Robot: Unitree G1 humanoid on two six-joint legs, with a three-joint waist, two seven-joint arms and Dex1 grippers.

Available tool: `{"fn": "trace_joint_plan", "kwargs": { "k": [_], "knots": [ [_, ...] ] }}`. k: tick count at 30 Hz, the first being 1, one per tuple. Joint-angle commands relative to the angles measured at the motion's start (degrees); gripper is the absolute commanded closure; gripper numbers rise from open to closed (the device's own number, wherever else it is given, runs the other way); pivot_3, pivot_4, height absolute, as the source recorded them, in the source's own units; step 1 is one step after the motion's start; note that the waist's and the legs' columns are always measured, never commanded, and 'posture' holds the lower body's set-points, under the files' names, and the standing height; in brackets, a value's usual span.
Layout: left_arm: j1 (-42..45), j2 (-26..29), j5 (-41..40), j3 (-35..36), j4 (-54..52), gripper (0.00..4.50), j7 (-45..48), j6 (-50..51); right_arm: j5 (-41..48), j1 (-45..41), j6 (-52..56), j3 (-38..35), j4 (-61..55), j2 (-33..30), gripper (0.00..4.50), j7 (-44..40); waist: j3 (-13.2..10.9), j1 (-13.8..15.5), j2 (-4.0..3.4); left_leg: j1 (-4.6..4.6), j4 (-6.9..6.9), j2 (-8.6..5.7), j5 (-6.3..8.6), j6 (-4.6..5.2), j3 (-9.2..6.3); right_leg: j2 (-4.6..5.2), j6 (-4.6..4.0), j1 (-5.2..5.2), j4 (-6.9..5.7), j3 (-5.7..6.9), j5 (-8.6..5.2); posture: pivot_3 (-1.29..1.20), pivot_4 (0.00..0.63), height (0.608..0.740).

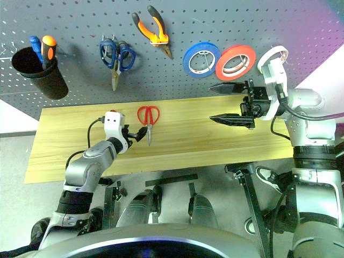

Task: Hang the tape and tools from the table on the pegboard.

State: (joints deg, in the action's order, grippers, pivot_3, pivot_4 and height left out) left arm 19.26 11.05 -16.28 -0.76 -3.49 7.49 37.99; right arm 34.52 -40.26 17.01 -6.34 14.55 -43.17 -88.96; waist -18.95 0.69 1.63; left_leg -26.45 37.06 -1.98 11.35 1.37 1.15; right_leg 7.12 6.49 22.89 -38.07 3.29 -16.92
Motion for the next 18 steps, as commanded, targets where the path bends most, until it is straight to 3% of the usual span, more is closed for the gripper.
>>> {"fn": "trace_joint_plan", "kwargs": {
  "k": [1, 7, 18],
  "knots": [
    [1.3, -0.9, 3.1, -0.6, 0.1, 0.0, -2.5, -0.2, 0.8, 0.4, -0.5, -2.4, -2.0, -0.2, 0.03, 1.6, 0.0, 0.0, 0.0, 0.0, 0.0, 0.0, 0.0, 0.01, 0.0, 0.01, 0.0, 0.0, 0.0, 0.0, 0.0, -0.06, 0.294, 0.74],
    [3.2, -2.6, 5.8, 0.8, 1.4, 0.0, -6.7, 3.0, 0.6, 0.7, -0.6, -2.6, -1.4, -0.7, 0.03, 1.6, 0.0, 0.0, 0.01, 0.0, 0.0, 0.0, 0.03, 0.05, 0.01, 0.03, 0.0, 0.0, 0.01, 0.0, 0.0, -0.06, 0.309, 0.74],
    [6.5, -9.2, 9.2, -2.9, 4.7, 0.0, -9.5, 5.4, -0.3, -0.2, -0.6, -1.9, -0.9, -0.6, 0.03, 2.2, -0.1, 0.0, 0.03, -0.01, 0.02, -0.05, 0.16, 0.26, 0.09, 0.17, 0.02, -0.02, 0.09, 0.0, 0.01, -0.07, 0.332, 0.74]
  ]
}}
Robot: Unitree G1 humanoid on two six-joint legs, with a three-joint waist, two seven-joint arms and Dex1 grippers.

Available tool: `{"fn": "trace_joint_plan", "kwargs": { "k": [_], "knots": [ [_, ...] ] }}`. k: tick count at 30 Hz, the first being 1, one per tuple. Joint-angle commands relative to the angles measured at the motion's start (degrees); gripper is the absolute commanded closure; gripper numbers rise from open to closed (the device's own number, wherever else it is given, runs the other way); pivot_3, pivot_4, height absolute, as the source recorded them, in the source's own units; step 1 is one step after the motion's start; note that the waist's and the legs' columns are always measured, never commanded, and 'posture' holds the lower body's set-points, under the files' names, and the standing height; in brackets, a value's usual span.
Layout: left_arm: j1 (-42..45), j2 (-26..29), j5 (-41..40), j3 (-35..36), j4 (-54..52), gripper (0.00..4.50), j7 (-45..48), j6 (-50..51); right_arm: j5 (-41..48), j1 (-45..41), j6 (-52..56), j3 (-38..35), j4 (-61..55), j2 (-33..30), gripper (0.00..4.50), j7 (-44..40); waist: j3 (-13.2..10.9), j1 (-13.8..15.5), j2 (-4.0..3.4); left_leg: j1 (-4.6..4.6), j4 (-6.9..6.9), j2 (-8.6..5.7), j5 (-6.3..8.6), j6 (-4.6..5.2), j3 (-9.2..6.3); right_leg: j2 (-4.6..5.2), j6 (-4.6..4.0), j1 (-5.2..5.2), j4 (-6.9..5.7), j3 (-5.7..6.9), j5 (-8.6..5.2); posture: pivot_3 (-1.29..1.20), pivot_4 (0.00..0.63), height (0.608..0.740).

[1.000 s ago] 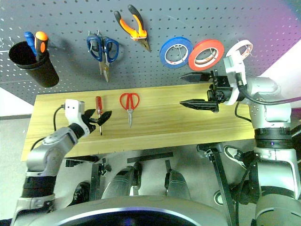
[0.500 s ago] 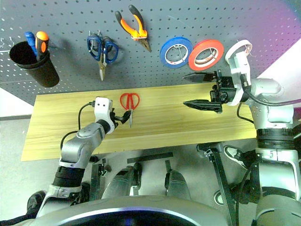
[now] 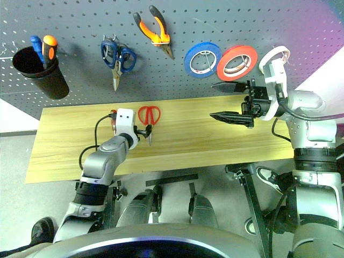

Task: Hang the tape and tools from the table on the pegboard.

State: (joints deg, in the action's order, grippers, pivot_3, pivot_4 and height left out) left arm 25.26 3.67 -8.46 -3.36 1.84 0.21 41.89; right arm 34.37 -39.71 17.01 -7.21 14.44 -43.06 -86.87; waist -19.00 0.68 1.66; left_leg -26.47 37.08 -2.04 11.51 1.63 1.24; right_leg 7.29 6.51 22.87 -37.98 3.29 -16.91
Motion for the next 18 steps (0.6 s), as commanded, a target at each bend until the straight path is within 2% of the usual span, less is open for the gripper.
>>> {"fn": "trace_joint_plan", "kwargs": {
  "k": [1, 13, 18],
  "knots": [
    [0.4, -2.4, 1.7, -0.2, -0.7, 0.0, -2.8, 2.0, -0.4, -0.8, -0.8, -0.9, -0.6, -0.7, 0.03, 0.1, 0.0, 0.0, 0.01, 0.0, 0.0, 0.0, 0.04, 0.06, 0.0, 0.0, 0.0, 0.0, 0.01, 0.0, 0.0, -0.07, 0.335, 0.74],
    [-0.5, -5.9, 6.4, -0.4, -2.1, 0.0, -8.4, 6.4, -1.5, -0.7, -0.9, -1.3, 0.0, -0.7, 0.03, 1.0, -0.1, 0.0, 0.0, -0.01, -0.01, 0.0, 0.19, 0.29, 0.04, 0.07, 0.01, -0.01, 0.09, -0.02, 0.0, -0.07, 0.347, 0.74],
    [-0.2, -7.3, 5.8, 1.1, -0.1, 0.0, -8.7, 6.0, -2.0, -0.7, -1.0, -1.1, -0.4, -0.5, 0.03, 1.7, -0.1, 0.0, -0.02, -0.04, -0.02, 0.0, 0.23, 0.33, 0.06, 0.08, 0.01, -0.01, 0.18, -0.02, 0.01, -0.08, 0.352, 0.74]
  ]
}}
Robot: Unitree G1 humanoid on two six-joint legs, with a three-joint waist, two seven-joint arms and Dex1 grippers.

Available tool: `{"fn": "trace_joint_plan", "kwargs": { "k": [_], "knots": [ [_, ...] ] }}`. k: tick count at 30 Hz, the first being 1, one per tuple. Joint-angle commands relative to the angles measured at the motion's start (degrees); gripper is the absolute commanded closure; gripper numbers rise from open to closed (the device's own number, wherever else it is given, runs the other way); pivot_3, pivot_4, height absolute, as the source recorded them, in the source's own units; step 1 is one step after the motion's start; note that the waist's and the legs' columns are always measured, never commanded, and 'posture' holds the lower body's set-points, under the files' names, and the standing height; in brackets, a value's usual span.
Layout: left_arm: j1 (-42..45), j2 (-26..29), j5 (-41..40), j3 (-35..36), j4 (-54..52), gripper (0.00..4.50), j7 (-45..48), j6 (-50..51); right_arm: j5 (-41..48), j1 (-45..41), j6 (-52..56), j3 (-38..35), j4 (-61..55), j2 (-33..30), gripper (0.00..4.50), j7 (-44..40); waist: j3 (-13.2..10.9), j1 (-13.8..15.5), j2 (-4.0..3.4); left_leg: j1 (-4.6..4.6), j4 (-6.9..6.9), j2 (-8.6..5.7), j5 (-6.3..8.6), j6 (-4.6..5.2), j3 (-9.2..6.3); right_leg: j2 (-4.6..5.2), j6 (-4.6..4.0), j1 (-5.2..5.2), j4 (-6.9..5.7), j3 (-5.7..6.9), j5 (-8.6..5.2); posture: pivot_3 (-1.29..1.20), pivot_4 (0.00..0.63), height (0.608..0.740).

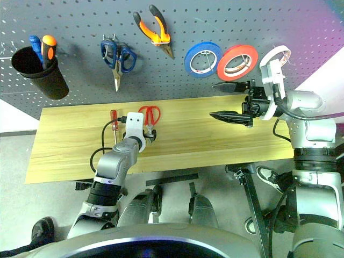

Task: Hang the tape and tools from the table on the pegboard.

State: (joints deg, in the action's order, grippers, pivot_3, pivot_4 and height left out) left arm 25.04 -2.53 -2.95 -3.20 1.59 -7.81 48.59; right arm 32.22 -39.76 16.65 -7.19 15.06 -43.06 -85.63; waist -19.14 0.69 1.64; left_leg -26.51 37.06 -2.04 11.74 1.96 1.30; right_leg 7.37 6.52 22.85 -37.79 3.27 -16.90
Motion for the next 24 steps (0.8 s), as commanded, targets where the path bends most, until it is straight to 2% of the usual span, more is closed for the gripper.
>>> {"fn": "trace_joint_plan", "kwargs": {
  "k": [1, 15, 24],
  "knots": [
    [0.2, -1.3, 0.4, 1.0, 0.5, 0.0, -0.8, -1.2, 0.1, -0.7, -0.7, -1.1, -1.1, -0.6, 0.03, 0.5, 0.0, 0.0, -0.01, 0.0, 0.0, 0.0, 0.01, 0.01, 0.0, 0.01, 0.01, -0.02, 0.04, 0.0, 0.0, -0.08, 0.354, 0.74],
    [10.0, -3.1, -0.2, 5.3, 18.8, 0.0, -1.7, -9.1, 0.2, -1.4, 0.1, -1.4, -1.4, -1.1, 0.03, 0.6, -0.3, -0.1, -0.11, -0.08, -0.02, -0.08, 0.21, 0.27, 0.18, 0.13, 0.31, -0.15, 0.63, 0.03, 0.17, -0.11, 0.366, 0.74],
    [10.3, -5.9, 0.6, 5.7, 19.6, 0.0, -5.2, -6.8, -0.2, -1.4, -0.2, -1.4, -1.7, -1.1, 0.03, 1.6, -0.3, -0.1, -0.13, -0.08, -0.03, -0.15, 0.3, 0.25, 0.38, 0.31, 0.45, -0.15, 0.78, 0.07, 0.25, -0.12, 0.365, 0.74]
  ]
}}
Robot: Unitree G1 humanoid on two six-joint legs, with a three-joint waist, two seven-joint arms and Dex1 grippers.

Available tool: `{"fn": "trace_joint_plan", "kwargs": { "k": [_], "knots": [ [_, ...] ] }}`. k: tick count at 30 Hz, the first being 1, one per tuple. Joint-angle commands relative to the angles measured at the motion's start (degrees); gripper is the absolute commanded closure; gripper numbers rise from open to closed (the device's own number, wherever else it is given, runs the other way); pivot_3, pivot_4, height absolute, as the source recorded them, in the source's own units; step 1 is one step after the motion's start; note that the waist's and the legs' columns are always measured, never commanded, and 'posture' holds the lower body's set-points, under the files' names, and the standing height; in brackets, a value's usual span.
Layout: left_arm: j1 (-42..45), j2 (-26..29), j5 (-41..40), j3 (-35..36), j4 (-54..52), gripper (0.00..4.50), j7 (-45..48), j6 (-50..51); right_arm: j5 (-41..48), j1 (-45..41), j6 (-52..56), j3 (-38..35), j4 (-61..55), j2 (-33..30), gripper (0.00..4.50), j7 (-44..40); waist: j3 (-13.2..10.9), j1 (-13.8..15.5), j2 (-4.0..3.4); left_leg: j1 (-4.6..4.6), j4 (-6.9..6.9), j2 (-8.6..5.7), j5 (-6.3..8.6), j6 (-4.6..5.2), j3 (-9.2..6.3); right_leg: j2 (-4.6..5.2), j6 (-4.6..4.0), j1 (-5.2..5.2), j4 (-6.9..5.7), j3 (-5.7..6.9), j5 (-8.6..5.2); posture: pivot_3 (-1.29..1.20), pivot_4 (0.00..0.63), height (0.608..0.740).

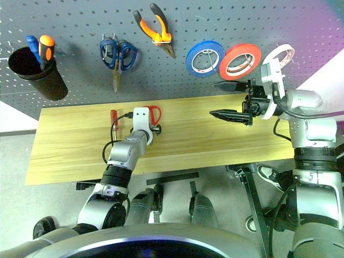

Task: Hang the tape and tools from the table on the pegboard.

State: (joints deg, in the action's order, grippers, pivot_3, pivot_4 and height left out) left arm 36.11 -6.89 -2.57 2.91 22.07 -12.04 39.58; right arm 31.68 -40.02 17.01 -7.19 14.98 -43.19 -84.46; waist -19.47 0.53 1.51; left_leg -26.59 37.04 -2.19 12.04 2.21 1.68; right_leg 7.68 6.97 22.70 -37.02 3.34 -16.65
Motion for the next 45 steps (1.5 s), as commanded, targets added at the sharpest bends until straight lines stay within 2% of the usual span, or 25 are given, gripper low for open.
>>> {"fn": "trace_joint_plan", "kwargs": {
  "k": [1, 9, 12, 21, 25, 29, 33, 37, 39, 42, 45],
  "knots": [
    [-1.0, -1.9, -0.1, -0.3, -1.8, 0.0, -1.0, 3.7, 0.2, -1.1, -0.7, -1.3, -1.6, -1.0, 0.03, 0.6, 0.0, 0.0, 0.0, 0.0, 0.0, 0.0, 0.02, -0.01, 0.0, 0.0, 0.0, 0.0, 0.0, 0.0, 0.0, -0.12, 0.364, 0.74],
    [-2.0, -2.2, 1.0, -1.0, -4.0, 0.0, -1.7, 7.2, -0.6, -1.3, -1.5, -1.0, -1.0, -1.0, 0.03, 0.9, 0.0, -0.1, -0.01, 0.02, 0.0, 0.0, 0.03, -0.06, 0.01, 0.0, 0.01, 0.0, -0.01, 0.0, 0.01, -0.12, 0.357, 0.74],
    [-2.0, -1.9, 1.6, -0.5, -3.6, 0.65, -2.5, 6.7, -0.9, -1.4, -1.3, -1.0, -1.0, -1.1, 0.0, 1.0, 0.0, 0.0, -0.01, 0.02, 0.0, 0.0, 0.04, -0.06, 0.03, 0.0, 0.02, 0.0, -0.01, 0.04, 0.01, -0.12, 0.356, 0.74],
    [-1.6, -0.9, 2.8, -0.5, -1.3, 3.56, -3.0, 4.8, -0.8, -1.2, -0.5, -1.2, -1.9, -1.6, 0.0, 1.6, 0.0, 0.0, -0.01, 0.02, 0.01, 0.0, 0.04, -0.07, 0.04, 0.01, 0.03, 0.0, 0.0, 0.05, 0.02, -0.13, 0.35, 0.74],
    [-0.8, -1.0, 1.5, 0.6, 0.2, 3.56, -2.0, 4.6, -0.9, -1.5, -0.5, -1.2, -2.2, -1.6, 0.0, 2.3, 0.0, 0.0, -0.01, 0.02, 0.01, 0.0, 0.05, -0.06, 0.04, 0.01, 0.03, -0.01, 0.0, 0.05, 0.02, -0.13, 0.351, 0.74],
    [-1.1, -1.1, 1.4, 0.9, -0.1, 4.22, -1.9, 4.6, -0.9, -1.6, -0.3, -1.0, -2.7, -1.8, 0.0, 2.3, 0.0, 0.0, -0.01, 0.03, 0.01, 0.0, 0.05, -0.06, 0.04, 0.02, 0.04, -0.01, 0.0, 0.05, 0.02, -0.13, 0.352, 0.74],
    [-1.2, -0.7, 3.2, -0.5, -0.6, 4.22, -2.6, 5.2, -1.2, -1.9, -0.4, -0.8, -2.2, -1.6, 0.0, 2.5, 0.0, 0.0, -0.01, 0.03, 0.01, 0.0, 0.05, -0.05, 0.04, 0.02, 0.04, -0.01, 0.0, 0.05, 0.02, -0.12, 0.353, 0.74],
    [-1.7, -1.5, 1.6, 0.7, -2.3, 4.22, -2.2, 7.1, -1.5, -2.0, -0.7, -0.7, -1.9, -1.3, 0.0, 2.8, 0.0, 0.0, -0.01, 0.03, 0.01, 0.0, 0.05, -0.06, 0.05, 0.02, 0.04, -0.01, 0.0, 0.05, 0.02, -0.11, 0.357, 0.74],
    [-2.2, -1.5, 1.8, 0.3, -2.8, 3.49, -2.1, 7.3, -1.4, -2.0, -0.6, -0.8, -1.9, -1.2, 0.0, 2.8, 0.0, 0.0, -0.01, 0.02, 0.0, 0.0, 0.05, -0.06, 0.05, 0.02, 0.04, 0.0, 0.0, 0.05, 0.03, -0.12, 0.359, 0.74],
    [-2.3, -1.0, 3.1, -0.5, -2.8, 2.63, -2.8, 7.0, -1.4, -1.9, -0.5, -0.5, -1.9, -1.1, 0.0, 2.6, 0.0, 0.0, -0.01, 0.03, -0.01, 0.0, 0.06, -0.06, 0.05, 0.02, 0.05, 0.0, 0.01, 0.05, 0.02, -0.12, 0.362, 0.74],
    [-2.0, -1.0, 3.3, -0.3, -2.5, 2.63, -3.4, 7.1, -1.5, -2.0, -0.5, -0.5, -1.9, -1.2, 0.0, 2.5, 0.0, 0.0, -0.01, 0.03, -0.01, 0.0, 0.12, 0.05, 0.05, 0.02, 0.04, 0.0, 0.01, 0.04, 0.02, -0.11, 0.363, 0.74]
  ]
}}
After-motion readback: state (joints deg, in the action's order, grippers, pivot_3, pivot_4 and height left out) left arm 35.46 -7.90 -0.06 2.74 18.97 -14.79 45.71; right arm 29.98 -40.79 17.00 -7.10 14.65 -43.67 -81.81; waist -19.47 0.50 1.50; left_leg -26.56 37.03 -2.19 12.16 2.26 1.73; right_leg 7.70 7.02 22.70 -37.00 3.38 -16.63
